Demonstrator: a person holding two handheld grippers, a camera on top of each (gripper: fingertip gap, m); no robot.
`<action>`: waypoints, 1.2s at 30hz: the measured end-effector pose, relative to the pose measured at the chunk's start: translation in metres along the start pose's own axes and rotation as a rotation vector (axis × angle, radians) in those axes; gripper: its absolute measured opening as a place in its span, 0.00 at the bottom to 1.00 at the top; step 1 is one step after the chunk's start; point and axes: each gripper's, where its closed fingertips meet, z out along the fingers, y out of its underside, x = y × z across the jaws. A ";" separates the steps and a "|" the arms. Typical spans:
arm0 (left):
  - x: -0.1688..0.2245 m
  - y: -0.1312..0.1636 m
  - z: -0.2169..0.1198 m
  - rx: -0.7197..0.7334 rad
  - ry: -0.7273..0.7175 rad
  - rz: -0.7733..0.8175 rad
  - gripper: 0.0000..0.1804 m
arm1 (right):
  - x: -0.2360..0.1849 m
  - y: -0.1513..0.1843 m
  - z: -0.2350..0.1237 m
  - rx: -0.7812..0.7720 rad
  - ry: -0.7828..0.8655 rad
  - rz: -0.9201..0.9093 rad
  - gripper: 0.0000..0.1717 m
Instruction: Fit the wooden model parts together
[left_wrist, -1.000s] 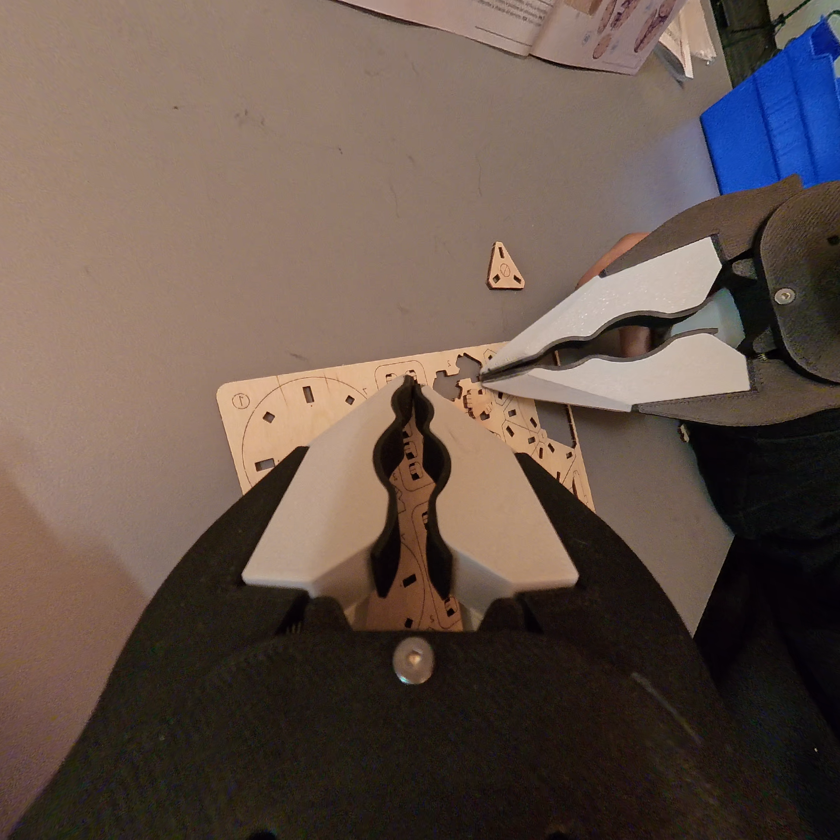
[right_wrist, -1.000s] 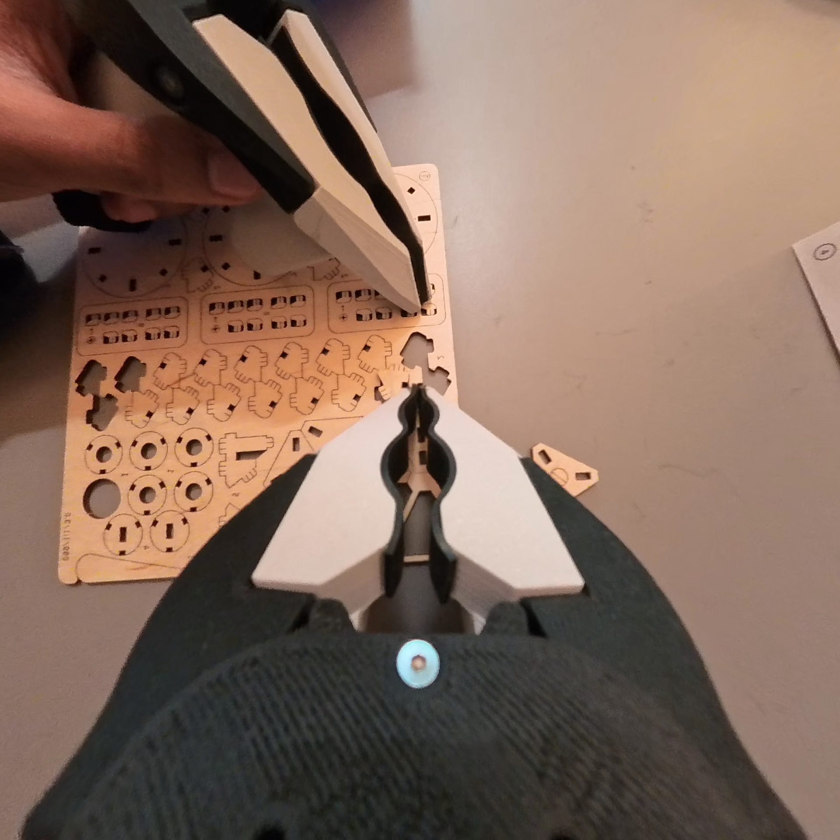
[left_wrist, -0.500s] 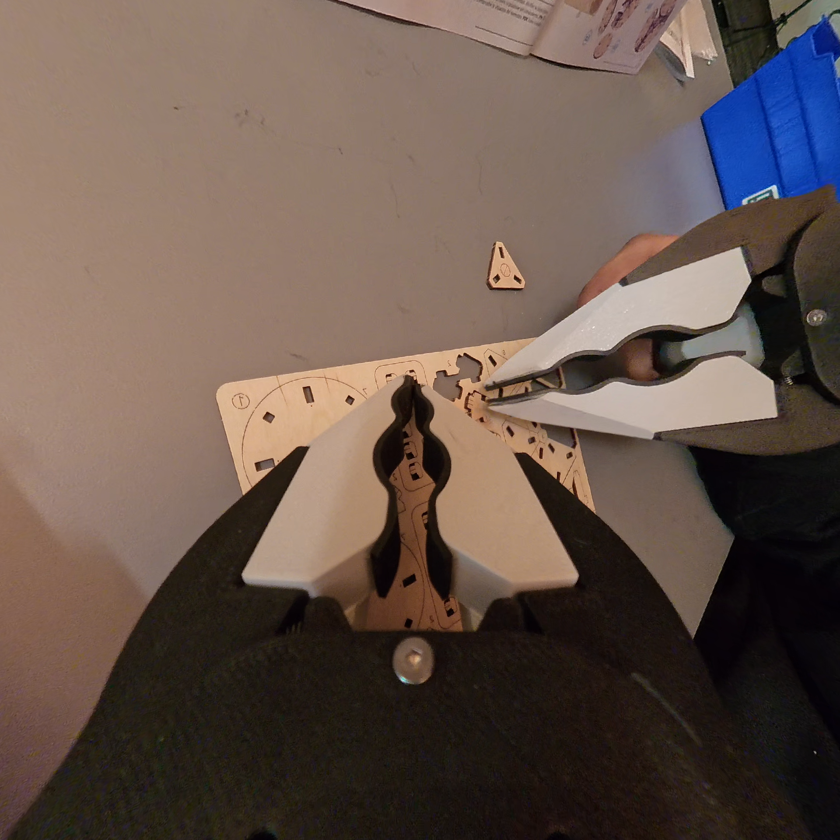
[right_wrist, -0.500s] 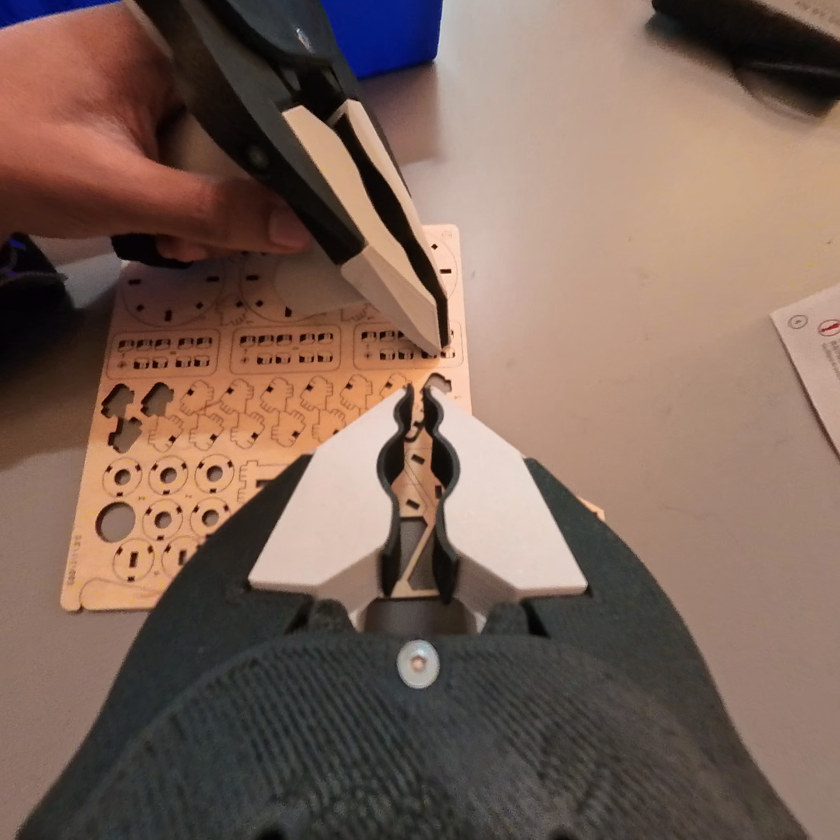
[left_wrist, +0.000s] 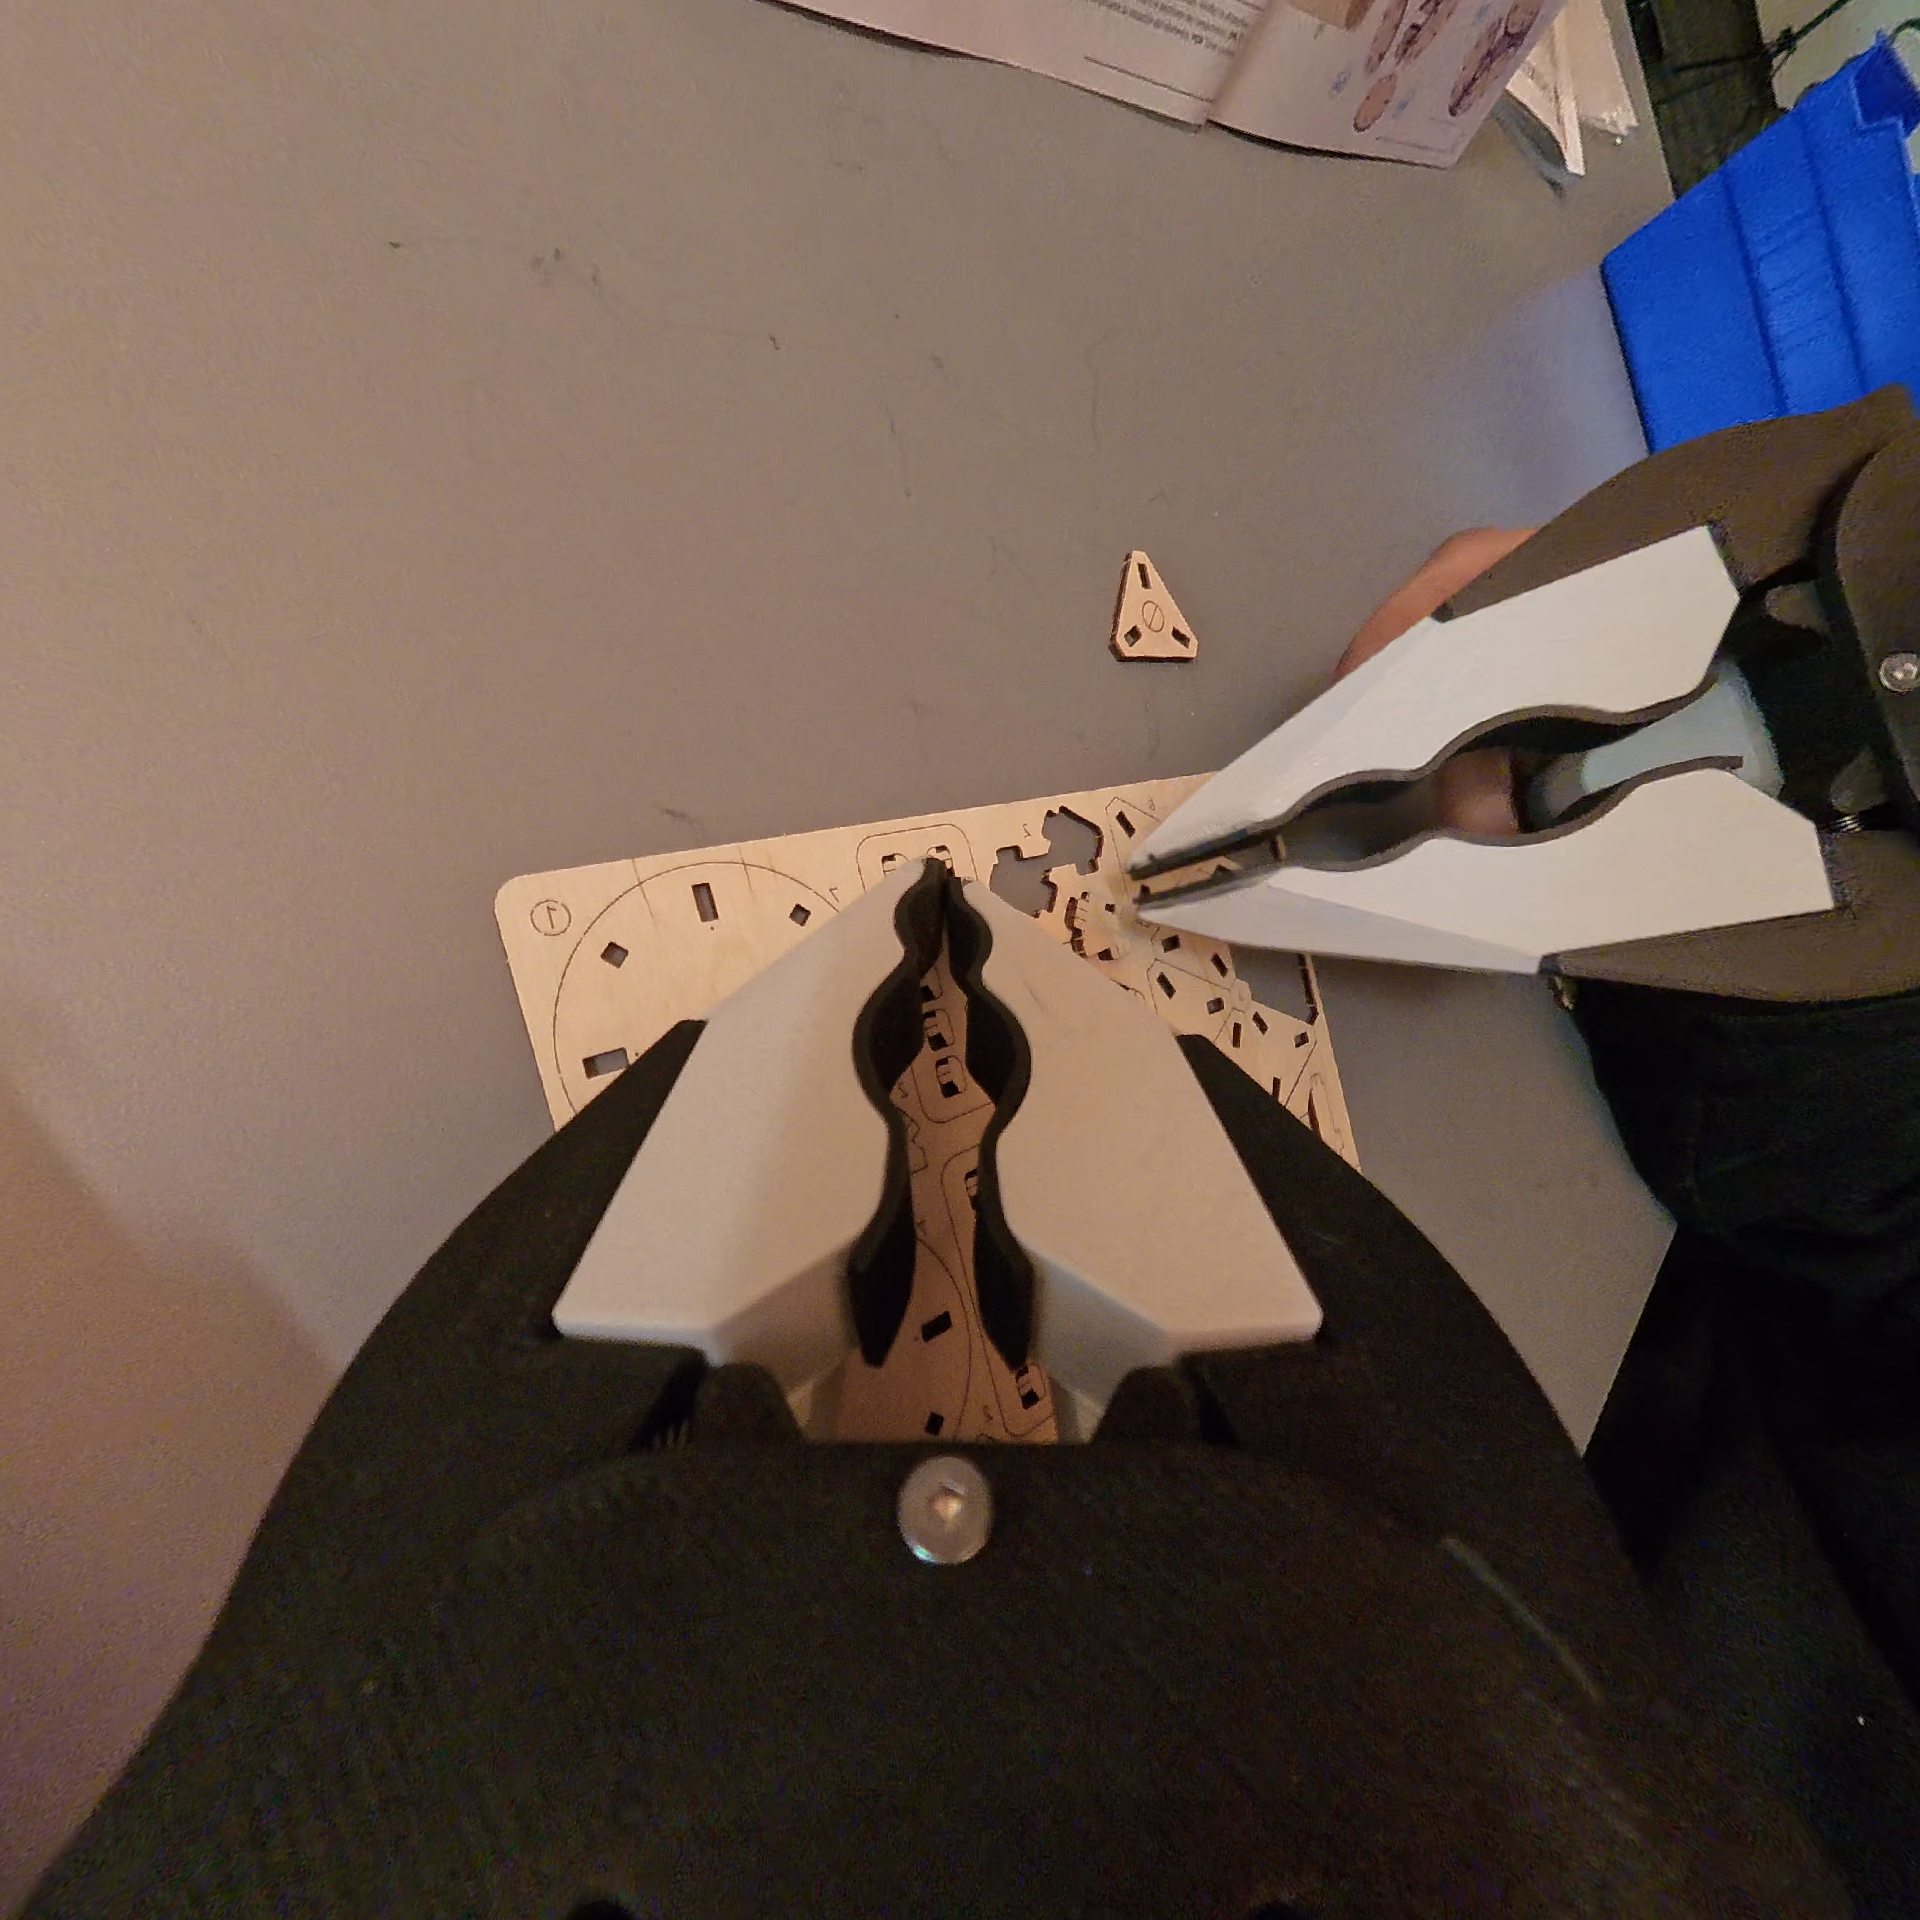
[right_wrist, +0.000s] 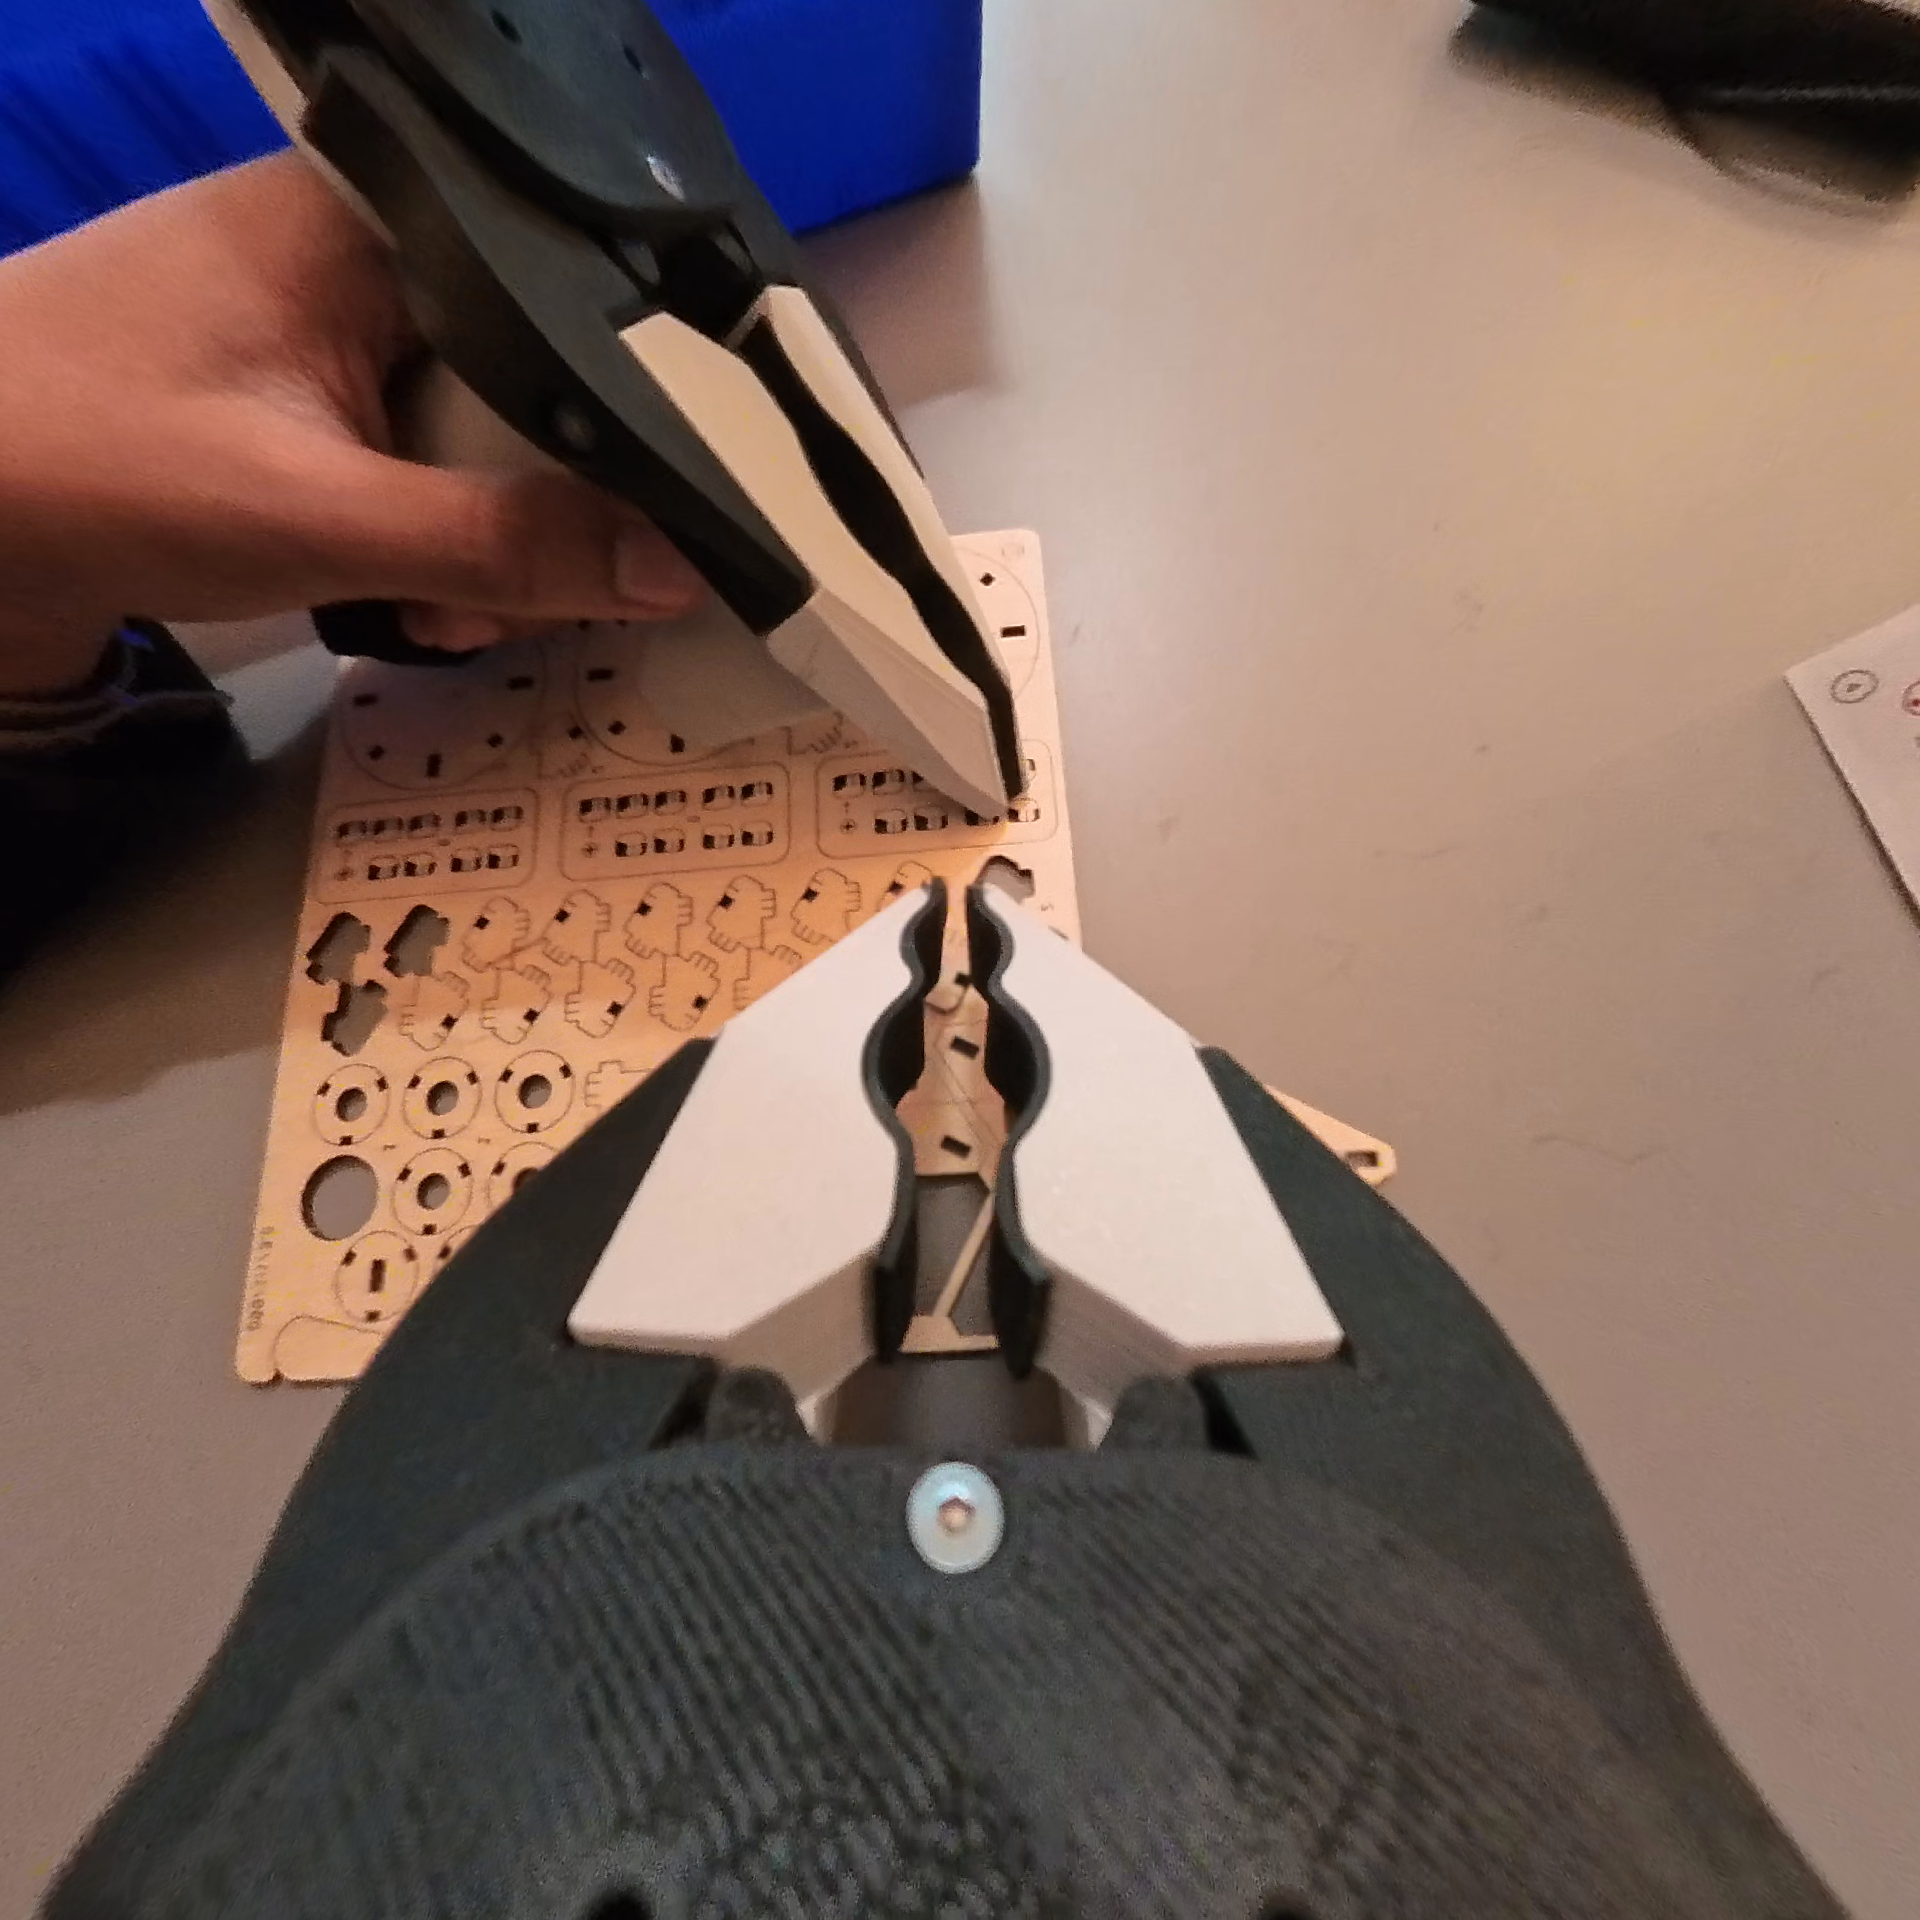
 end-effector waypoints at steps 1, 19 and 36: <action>0.000 0.000 0.000 0.000 -0.001 0.001 0.00 | -0.003 0.001 0.000 -0.004 -0.015 -0.009 0.02; 0.000 0.000 0.000 0.000 -0.001 0.001 0.00 | 0.002 0.009 0.004 -0.063 0.072 -0.093 0.00; 0.000 0.000 0.000 0.000 0.000 0.001 0.00 | -0.004 0.017 0.007 -0.105 0.070 -0.160 0.06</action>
